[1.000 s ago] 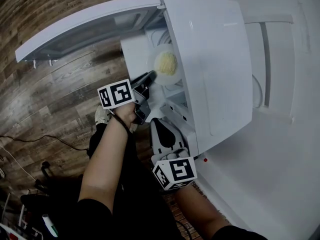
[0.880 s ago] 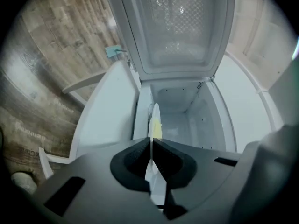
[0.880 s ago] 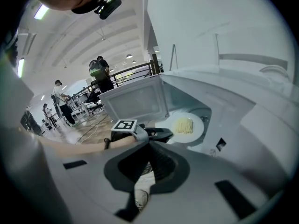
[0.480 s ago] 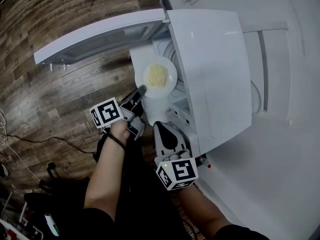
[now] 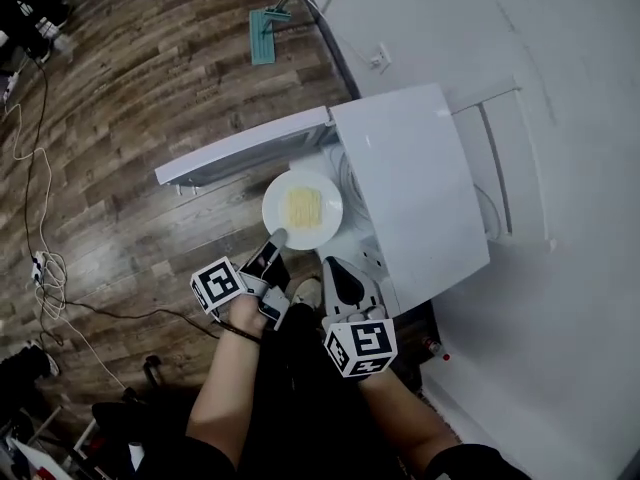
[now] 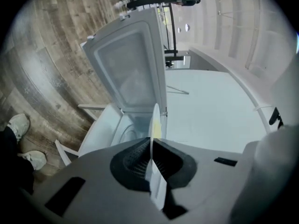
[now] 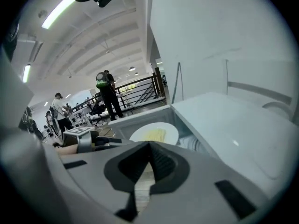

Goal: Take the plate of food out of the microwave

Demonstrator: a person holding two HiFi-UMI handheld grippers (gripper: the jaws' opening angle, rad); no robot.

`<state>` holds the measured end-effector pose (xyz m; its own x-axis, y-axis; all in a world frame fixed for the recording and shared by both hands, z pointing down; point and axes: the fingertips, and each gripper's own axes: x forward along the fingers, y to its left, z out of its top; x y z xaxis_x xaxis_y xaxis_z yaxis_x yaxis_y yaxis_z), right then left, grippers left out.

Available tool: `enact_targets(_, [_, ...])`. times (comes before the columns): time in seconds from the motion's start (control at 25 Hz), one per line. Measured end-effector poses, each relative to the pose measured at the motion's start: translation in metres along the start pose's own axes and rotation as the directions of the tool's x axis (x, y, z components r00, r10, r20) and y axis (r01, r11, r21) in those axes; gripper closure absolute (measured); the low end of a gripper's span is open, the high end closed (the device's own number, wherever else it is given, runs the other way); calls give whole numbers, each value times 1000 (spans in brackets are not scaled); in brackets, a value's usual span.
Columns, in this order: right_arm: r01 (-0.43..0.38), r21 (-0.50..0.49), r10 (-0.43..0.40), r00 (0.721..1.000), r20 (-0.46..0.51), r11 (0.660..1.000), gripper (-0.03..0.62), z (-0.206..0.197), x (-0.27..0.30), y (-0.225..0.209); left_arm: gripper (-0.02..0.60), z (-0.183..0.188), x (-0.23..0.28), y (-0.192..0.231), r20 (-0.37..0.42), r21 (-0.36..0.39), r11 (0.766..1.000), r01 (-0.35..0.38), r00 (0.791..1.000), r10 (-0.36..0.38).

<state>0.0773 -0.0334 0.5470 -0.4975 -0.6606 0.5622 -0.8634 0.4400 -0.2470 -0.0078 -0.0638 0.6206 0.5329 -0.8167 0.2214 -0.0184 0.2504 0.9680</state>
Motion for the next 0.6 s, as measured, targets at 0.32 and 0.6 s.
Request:
enact_targets(0.32, [65,56,-73,987,142,996,580,100,-57,-6,569,-3,-26,-110,-42,81,995,-61,997,64])
enact_targets(0.6, [152,67,-165,945,283,986,580,192,-107,-10,569,-13,-25,-205,-94,160,986,-49,993,65])
